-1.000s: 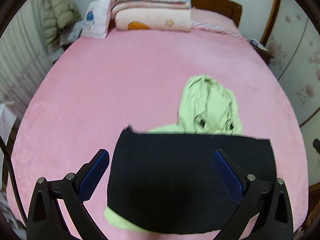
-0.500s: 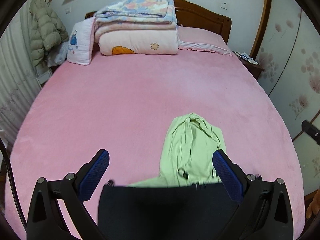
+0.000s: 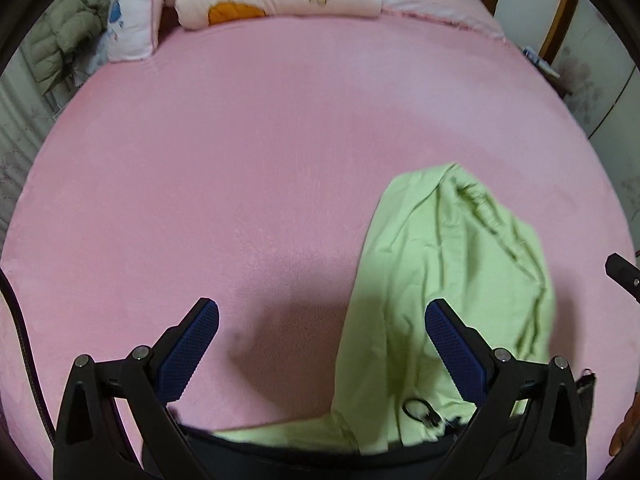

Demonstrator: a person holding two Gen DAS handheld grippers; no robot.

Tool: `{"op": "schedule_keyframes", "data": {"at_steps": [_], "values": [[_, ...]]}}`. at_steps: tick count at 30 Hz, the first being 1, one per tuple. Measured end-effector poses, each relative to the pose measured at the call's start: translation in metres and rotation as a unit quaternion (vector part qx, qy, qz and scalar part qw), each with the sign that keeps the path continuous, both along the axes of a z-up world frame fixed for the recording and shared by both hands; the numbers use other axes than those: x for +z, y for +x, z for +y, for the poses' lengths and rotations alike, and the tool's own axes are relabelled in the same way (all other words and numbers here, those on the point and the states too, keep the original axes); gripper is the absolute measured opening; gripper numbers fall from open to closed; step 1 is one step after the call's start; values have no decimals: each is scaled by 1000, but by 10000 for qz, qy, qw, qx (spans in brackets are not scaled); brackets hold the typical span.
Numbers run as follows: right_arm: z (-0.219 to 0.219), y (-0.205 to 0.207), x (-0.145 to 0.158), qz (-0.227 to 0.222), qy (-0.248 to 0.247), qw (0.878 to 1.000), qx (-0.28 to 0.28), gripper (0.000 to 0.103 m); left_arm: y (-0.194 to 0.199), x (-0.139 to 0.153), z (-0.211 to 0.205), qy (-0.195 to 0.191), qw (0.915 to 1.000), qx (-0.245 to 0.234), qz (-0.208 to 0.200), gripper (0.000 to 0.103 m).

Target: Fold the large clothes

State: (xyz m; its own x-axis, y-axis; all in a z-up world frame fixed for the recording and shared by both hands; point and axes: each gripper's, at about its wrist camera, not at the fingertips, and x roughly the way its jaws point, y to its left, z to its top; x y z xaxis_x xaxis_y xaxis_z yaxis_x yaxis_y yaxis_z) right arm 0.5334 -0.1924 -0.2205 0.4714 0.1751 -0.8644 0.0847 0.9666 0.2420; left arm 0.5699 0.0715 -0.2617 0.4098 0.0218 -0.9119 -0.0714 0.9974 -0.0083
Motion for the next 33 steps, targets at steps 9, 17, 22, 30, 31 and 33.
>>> {"op": "schedule_keyframes", "data": {"at_steps": [9,17,22,30,31,33], "values": [[4,37,-70,535,132,9984,-155,48,33,-55,-11,-214,9993,9,299,98],[11,53,-107,668,185,9975,-158,48,44,-94,-11,-327,9987,-39,390,95],[12,54,-126,771,269,9965,-202,48,41,-101,-8,-377,9988,-81,294,92],[25,50,-121,613,46,9979,196,10,28,-90,-39,-160,9972,-727,72,9],[26,48,-118,579,-4,9981,214,9,25,-87,-41,-110,9971,-752,5,8],[28,43,-105,426,-128,9987,242,8,20,-79,-40,-115,9973,-709,-124,6]]}}
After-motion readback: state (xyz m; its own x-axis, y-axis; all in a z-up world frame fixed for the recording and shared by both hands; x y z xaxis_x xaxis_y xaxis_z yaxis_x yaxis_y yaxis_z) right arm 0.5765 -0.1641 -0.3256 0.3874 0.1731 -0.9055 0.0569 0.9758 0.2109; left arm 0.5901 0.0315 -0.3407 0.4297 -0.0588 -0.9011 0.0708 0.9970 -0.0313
